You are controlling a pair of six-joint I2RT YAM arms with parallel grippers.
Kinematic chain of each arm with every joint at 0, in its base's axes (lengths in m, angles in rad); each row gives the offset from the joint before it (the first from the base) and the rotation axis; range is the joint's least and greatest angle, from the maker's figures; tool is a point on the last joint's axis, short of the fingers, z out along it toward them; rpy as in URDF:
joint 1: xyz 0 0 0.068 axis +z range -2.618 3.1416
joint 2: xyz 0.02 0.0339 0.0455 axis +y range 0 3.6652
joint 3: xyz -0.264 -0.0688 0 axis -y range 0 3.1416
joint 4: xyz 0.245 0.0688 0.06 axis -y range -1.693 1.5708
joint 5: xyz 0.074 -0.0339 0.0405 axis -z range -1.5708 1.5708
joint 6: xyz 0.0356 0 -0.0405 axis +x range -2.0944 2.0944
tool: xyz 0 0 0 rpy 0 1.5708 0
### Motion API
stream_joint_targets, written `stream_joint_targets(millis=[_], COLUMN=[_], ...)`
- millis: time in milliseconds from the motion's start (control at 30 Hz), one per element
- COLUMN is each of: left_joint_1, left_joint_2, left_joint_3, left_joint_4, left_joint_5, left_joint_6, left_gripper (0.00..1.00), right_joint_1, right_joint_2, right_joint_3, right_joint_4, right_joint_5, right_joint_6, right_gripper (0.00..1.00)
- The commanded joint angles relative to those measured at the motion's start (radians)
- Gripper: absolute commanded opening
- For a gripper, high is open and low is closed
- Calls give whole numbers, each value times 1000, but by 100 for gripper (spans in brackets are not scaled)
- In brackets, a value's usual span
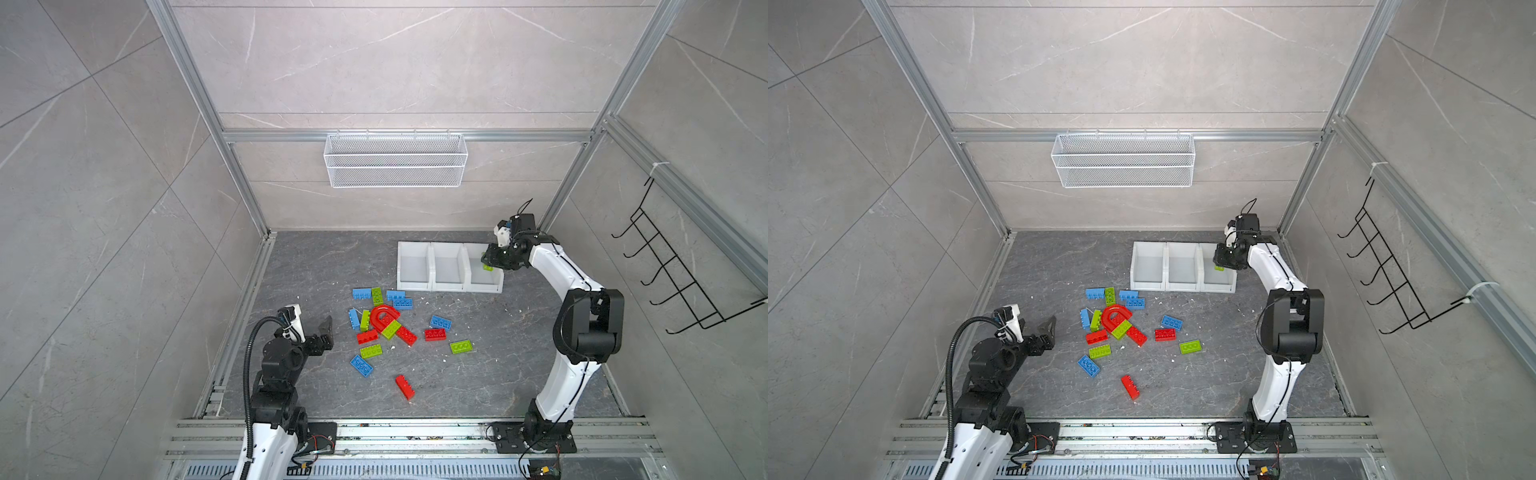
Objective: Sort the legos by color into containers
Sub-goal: 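Lift the lime-green brick with the right gripper over the nearest bin compartment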
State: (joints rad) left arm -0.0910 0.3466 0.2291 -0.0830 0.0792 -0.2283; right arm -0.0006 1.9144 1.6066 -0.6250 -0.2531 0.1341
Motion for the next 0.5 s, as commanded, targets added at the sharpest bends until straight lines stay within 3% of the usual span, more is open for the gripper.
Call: stream_joint_targets(millis=[0,467], left_joint_1=[1,1], left_joint_2=[10,32], left_joint_3=[0,3], left_joint_4=[37,60], left_joint_5=[20,64], left_joint_6=[3,23], left_gripper=[100,100], right_joint_1=[-4,-5], right_joint_2=[-26,6], right_joint_3=[32,48], right_joint_4=[-20,-5], right_joint_5=[-31,-45], right_joint_6=[5,-25], right_gripper=[21,22])
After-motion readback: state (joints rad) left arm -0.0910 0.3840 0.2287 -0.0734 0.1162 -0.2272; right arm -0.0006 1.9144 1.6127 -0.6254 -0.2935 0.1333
